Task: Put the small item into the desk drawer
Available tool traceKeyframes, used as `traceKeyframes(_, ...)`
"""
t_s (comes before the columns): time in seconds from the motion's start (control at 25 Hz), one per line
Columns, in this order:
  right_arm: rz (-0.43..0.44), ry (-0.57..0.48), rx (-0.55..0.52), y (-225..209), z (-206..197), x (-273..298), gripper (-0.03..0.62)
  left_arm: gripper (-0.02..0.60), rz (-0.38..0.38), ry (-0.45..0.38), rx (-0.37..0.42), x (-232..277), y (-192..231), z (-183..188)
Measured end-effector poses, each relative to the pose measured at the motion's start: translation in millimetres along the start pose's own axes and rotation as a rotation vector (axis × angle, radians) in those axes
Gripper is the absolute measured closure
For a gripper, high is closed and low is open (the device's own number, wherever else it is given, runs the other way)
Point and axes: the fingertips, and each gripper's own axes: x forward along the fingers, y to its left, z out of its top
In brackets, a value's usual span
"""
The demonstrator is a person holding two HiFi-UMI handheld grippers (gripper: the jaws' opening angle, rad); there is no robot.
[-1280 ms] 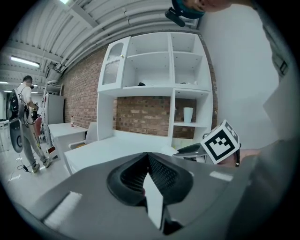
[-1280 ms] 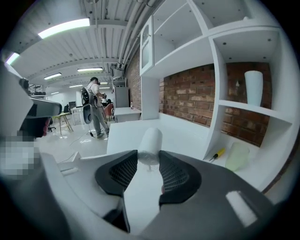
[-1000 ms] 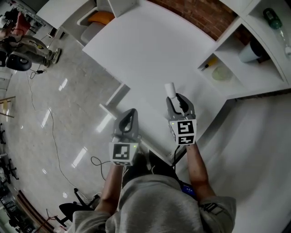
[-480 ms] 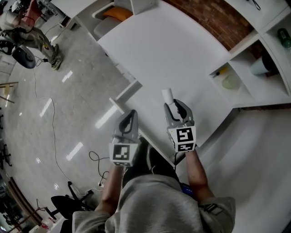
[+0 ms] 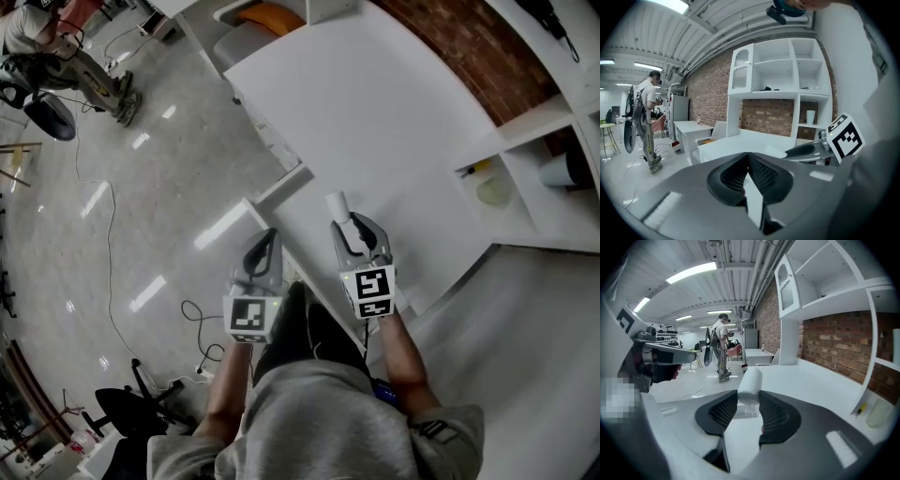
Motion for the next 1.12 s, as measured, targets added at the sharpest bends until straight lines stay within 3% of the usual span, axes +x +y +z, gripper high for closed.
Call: traceKeyframes(1.12,0.145,0.276,0.037,30.8,-111.3,141.8,0.444,0.569,-0.007,0.21,-0.14,69.6,59.6,-132.5)
